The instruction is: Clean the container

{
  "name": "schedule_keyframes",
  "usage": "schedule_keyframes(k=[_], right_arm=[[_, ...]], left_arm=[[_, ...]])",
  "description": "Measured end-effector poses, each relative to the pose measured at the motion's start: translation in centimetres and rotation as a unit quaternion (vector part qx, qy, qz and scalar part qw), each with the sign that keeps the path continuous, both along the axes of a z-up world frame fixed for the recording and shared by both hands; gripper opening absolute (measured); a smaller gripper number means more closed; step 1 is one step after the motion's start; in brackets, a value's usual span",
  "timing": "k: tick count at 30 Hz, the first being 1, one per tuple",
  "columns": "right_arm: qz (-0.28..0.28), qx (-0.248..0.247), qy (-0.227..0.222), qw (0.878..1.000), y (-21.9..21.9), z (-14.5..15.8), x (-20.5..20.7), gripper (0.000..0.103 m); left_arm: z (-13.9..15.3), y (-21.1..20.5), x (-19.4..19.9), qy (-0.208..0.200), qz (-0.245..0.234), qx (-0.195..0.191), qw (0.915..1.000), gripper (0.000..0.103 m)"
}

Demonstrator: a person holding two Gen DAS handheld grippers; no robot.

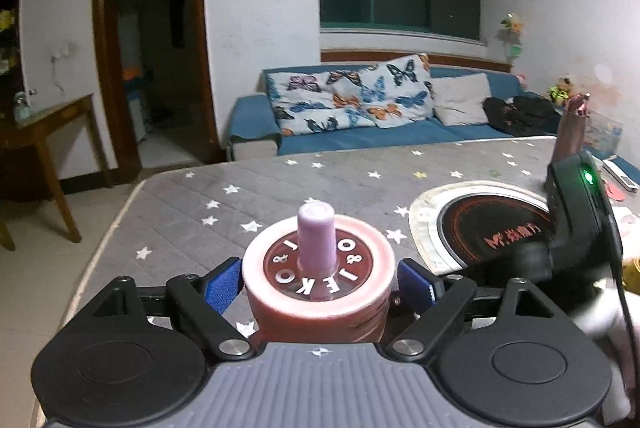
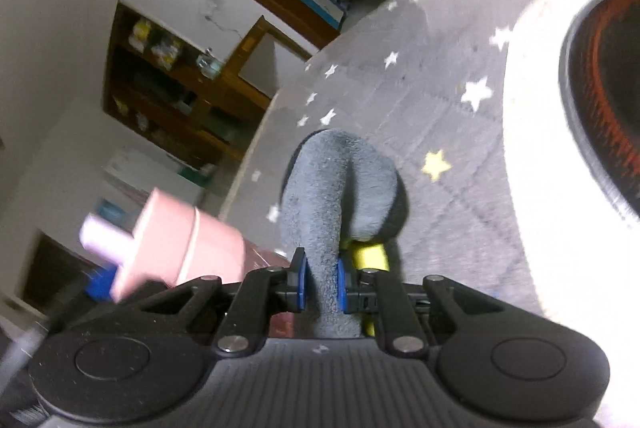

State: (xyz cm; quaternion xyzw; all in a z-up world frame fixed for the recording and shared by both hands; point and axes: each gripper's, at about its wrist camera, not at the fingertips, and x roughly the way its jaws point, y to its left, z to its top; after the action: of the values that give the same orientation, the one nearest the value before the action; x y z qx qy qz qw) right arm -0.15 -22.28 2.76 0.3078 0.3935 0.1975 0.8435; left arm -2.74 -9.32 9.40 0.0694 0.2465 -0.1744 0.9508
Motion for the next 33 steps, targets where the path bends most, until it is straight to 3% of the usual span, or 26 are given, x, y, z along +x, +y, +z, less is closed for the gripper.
schedule_keyframes(k=[5,10,17,25,33], right_arm=[[0.018,-0.147,-0.063,0.987,2.5,2.3,-1.9,0.021],[0.031,-0.215,-0.086,0.972,4.7,2.8,-2.7,0.023],[0.018,-0.255,-0.097,0.962,5.7,2.6,-3.6,0.041],[0.005,-0.258,-0.104,0.961,4.5,2.2,-2.4,0.058],[-0.006,-0.269,-0.117,0.956,3.6,1.6,-1.8,0.081]], left_arm=[[0.2,-0.2,0.5,0.007,0.010,-0.010,0.9999,0.086],[-0.1,-0.2,1.3,0.020,0.021,-0.014,0.9995,0.085],[-0.4,-0.1,1.6,0.034,0.030,-0.020,0.9988,0.083],[-0.6,0.0,1.5,0.031,0.027,-0.017,0.9990,0.083],[-0.6,0.2,1.6,0.033,0.016,-0.015,0.9992,0.083]])
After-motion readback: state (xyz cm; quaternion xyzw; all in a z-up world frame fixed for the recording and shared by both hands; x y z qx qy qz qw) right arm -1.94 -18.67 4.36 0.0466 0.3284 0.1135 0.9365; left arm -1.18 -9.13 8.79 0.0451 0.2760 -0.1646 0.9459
